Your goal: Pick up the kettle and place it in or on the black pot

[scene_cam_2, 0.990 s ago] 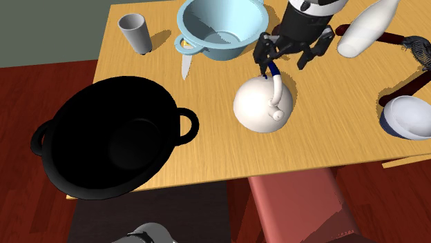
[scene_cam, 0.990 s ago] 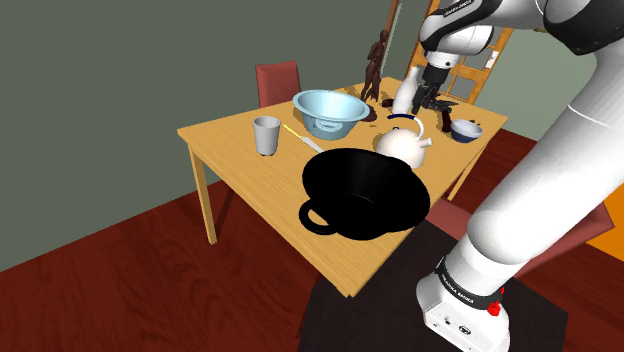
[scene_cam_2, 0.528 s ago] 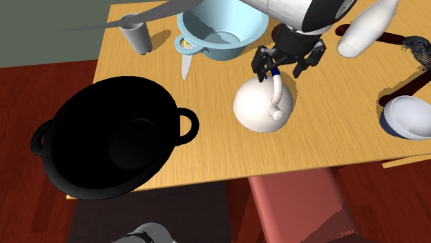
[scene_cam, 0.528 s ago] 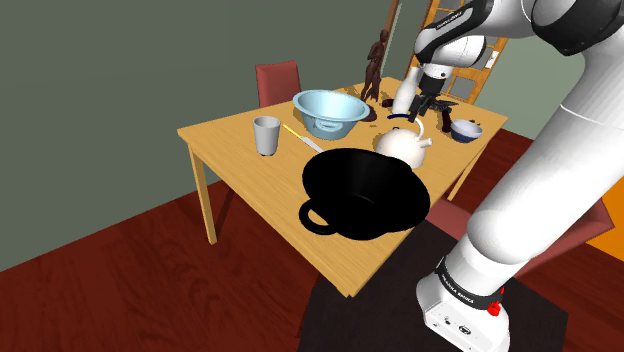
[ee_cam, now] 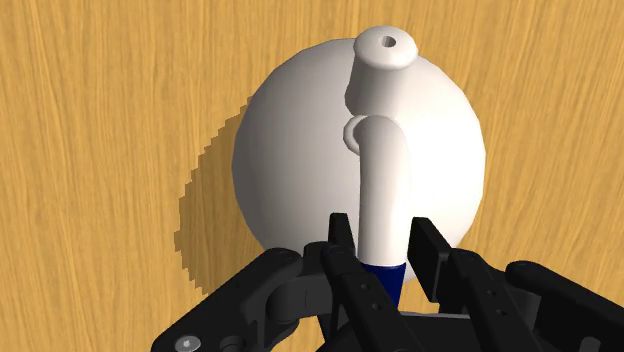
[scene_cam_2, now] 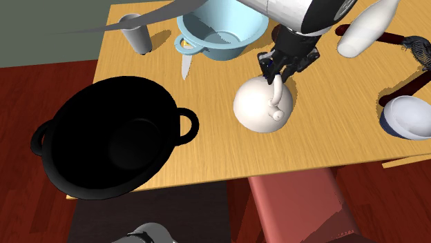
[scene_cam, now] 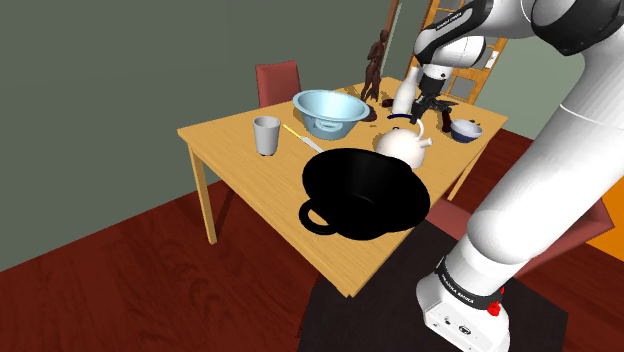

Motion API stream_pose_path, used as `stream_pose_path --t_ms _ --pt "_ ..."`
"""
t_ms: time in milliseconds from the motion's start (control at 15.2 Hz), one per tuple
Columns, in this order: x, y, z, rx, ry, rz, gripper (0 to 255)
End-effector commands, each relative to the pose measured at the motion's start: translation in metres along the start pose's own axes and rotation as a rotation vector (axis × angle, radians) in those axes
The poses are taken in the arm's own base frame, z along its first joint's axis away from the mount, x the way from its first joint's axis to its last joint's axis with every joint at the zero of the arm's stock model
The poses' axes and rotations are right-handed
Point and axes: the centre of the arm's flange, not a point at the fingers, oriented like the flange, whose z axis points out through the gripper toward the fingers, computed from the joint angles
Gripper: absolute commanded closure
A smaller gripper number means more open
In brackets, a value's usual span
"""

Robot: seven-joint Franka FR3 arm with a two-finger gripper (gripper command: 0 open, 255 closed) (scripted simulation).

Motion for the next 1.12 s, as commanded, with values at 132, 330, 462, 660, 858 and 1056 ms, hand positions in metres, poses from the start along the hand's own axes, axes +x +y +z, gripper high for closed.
stream_pose_path --t_ms 132,330,462,660,858,1056 --pt "0.0 0.0 0.0 0.0 0.0 0.0 255" --pt "0.0 0.0 0.0 0.0 0.0 0.0 255" --pt "0.0 0.0 0.0 0.0 0.0 0.0 255" --pt "0.001 0.0 -0.016 0.0 0.0 0.0 255" --pt "0.001 0.001 -0.032 0.0 0.0 0.0 255" --pt "0.002 0.001 -0.047 0.0 0.0 0.0 255"
